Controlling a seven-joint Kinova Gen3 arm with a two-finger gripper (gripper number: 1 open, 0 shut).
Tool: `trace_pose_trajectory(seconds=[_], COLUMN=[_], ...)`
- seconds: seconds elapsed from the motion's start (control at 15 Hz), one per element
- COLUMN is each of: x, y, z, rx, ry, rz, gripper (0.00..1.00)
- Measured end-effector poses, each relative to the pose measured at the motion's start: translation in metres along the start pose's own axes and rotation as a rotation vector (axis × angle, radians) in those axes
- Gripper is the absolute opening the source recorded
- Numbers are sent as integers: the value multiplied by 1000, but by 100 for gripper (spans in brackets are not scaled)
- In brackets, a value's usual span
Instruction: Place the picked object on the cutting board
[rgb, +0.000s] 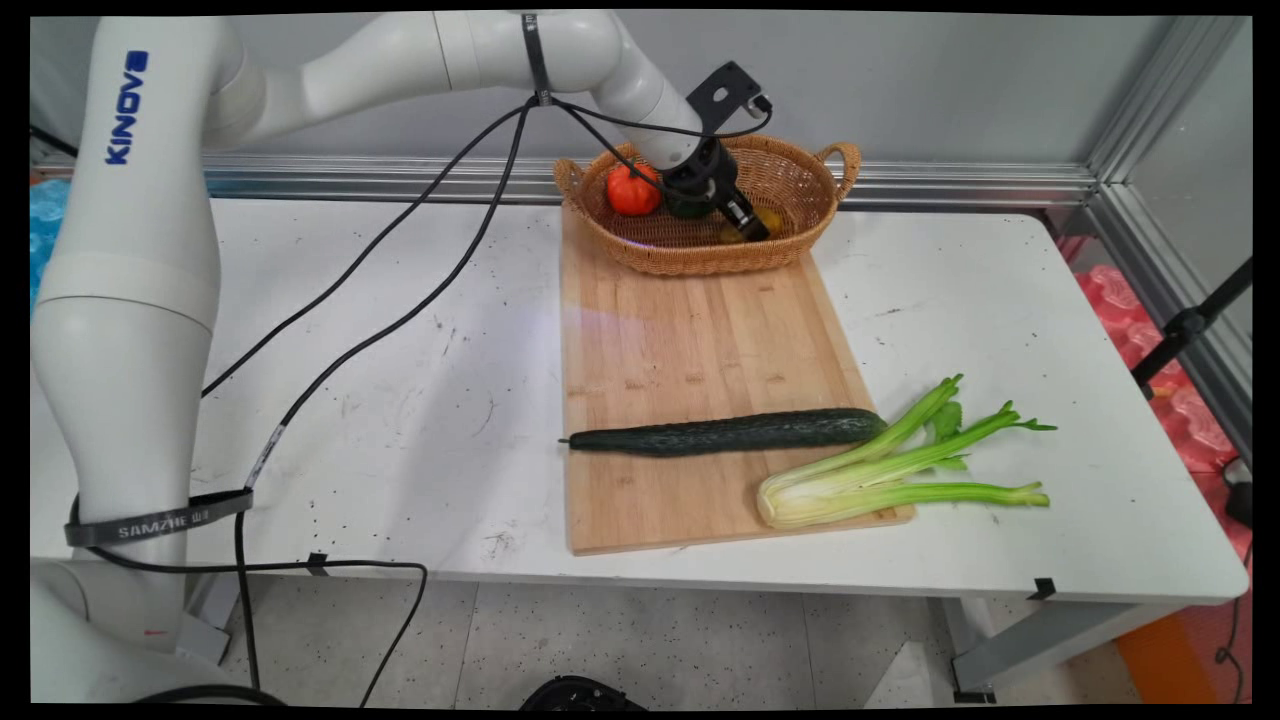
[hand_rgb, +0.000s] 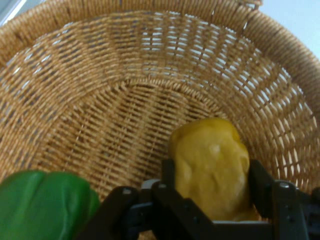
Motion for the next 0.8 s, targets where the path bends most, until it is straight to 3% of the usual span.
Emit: trace_pose_trajectory(seconds=[0.4, 0.8], x=[26, 61], y=[0, 18], z=[-18, -59], rx=[7, 7], ry=[36, 58], rz=[19, 80], gripper=[0, 0])
